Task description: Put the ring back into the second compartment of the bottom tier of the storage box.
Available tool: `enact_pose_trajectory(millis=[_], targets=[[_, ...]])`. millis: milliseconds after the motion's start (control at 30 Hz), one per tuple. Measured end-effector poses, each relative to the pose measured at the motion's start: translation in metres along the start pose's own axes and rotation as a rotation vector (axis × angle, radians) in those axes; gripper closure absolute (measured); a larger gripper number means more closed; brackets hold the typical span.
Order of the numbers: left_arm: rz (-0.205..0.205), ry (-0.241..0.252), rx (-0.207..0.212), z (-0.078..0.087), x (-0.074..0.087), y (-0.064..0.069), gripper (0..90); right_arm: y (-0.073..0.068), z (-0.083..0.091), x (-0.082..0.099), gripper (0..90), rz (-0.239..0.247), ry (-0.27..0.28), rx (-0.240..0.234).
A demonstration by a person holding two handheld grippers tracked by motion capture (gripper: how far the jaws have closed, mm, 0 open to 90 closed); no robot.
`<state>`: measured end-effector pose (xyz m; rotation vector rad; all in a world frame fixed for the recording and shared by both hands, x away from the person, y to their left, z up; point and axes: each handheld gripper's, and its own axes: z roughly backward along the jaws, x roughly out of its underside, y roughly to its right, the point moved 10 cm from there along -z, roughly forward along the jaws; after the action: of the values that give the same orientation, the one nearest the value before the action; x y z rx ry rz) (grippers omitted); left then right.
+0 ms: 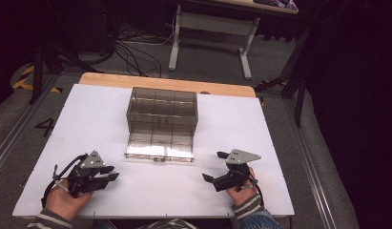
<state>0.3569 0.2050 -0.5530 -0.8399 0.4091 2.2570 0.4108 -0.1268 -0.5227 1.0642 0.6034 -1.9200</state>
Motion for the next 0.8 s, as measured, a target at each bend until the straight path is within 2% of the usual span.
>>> enact_pose_trajectory(millis=[100,467,633,800], targets=[[-0.010,-0.010,-0.008,-0.0005,0.0008,-0.0003,73.3,-0.0001,0.0000,0.0001,0.6,0.001,-0.001,0.000],[-0.027,-0.022,-0.020,-0.0002,0.0006,-0.0008,74.0,0.0001,0.0002,-0.0001,0.6,-0.003,0.001,-0.002],[-0.024,-0.007,-0.025,0.0017,-0.0008,-0.0014,75.2,0.0001,0.0001,0.0001,0.6,-0.003,0.000,-0.001],[-0.033,-0.014,-0.033,0.0027,-0.0010,-0.0028,76.0,0.0003,-0.0001,0.0002,0.6,-0.002,-0.001,-0.001]])
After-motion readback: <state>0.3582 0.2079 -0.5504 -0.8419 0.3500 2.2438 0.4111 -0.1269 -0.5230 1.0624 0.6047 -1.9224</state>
